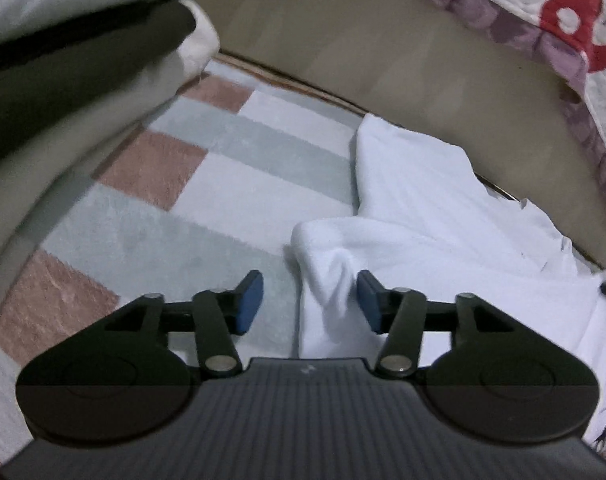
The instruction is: Fold clothes
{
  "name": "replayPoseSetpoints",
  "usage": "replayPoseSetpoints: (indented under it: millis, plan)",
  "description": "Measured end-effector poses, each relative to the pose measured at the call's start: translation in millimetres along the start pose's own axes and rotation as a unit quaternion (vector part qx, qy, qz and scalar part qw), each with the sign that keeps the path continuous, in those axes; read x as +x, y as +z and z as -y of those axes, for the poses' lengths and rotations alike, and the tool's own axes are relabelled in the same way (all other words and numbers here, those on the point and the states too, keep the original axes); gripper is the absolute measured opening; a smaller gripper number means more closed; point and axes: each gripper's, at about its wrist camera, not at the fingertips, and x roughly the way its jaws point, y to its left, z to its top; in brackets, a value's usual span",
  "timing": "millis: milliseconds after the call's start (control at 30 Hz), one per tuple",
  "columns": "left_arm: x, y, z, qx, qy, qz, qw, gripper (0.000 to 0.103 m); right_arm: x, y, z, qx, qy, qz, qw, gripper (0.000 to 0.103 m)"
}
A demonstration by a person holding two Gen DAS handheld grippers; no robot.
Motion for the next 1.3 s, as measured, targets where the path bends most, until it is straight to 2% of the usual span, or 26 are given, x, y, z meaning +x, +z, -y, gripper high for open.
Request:
replayPoseSetpoints:
  millis: [133,200,233,300,333,367,400,467,533,667,733,833,1033,1200,1300]
  plan:
    - [10.4,6.8,-6.8,-0.027,-0.035,-0.010,0.9990,0.058,4.6,-2.6,5.8,0.008,-0.004,-0.019,1.000,0.008]
    - [17.3,11.6,-10.1,-0.038,-0.060,-0.016,0.9974,0.066,6.1,-2.4,5.8,0.011,-0.001,-0.023,1.000,0.008]
    - [21.3,14.6,-12.2,-0.046,-0.078,-0.020,0.9957,0.074,7.8,-3.3,5.9,0.014,0.001,-0.026,1.000,0.009]
    - [28.5,20.5,-15.9,-0.060,-0.106,-0.030,0.9920,0.073,12.1,-5.1,6.8,0.023,0.007,-0.034,0.999,0.010]
    - [31.2,23.3,-17.4,-0.068,-0.111,-0.037,0.9908,0.065,15.2,-6.0,7.8,0.030,0.013,-0.040,0.999,0.010]
    - [34.0,26.2,-18.9,-0.076,-0.116,-0.043,0.9895,0.038,17.5,-6.9,10.4,0.039,0.022,-0.044,0.998,0.010]
    - [36.6,27.0,-20.4,-0.082,-0.119,-0.052,0.9881,0.027,19.6,-7.8,13.7,0.049,0.033,-0.048,0.997,0.010]
    - [39.6,25.7,-22.9,-0.093,-0.122,-0.065,0.9860,0.020,24.4,-10.1,18.2,0.066,0.041,-0.055,0.995,0.013]
    - [36.0,25.0,-19.0,-0.081,-0.120,-0.056,0.9880,0.018,28.8,-12.2,21.9,0.080,0.044,-0.059,0.994,0.015]
    - [18.0,26.9,10.0,0.013,-0.082,-0.019,0.9964,0.017,32.1,-13.1,18.4,0.060,0.043,-0.055,0.996,0.015]
    - [8.6,27.0,24.8,0.054,-0.063,0.000,0.9966,0.012,29.3,-13.8,12.6,0.029,0.035,-0.043,0.998,0.009]
    - [-8.0,27.5,41.1,0.089,-0.053,0.027,0.9942,0.010,9.9,-9.6,3.0,0.025,0.034,-0.018,0.999,0.008]
    - [-54.1,24.3,57.7,0.108,-0.069,0.074,0.9890,0.010,-32.2,-0.3,-16.5,0.027,0.034,0.034,0.999,0.008]
    - [-62.0,27.6,67.6,0.122,-0.034,0.095,0.9874,0.010,-55.0,7.5,-32.0,0.016,0.036,0.065,0.997,0.008]
    - [-61.9,36.2,76.4,0.129,-0.013,0.104,0.9861,0.010,-60.8,20.1,-34.3,-0.014,0.044,0.073,0.996,0.007]
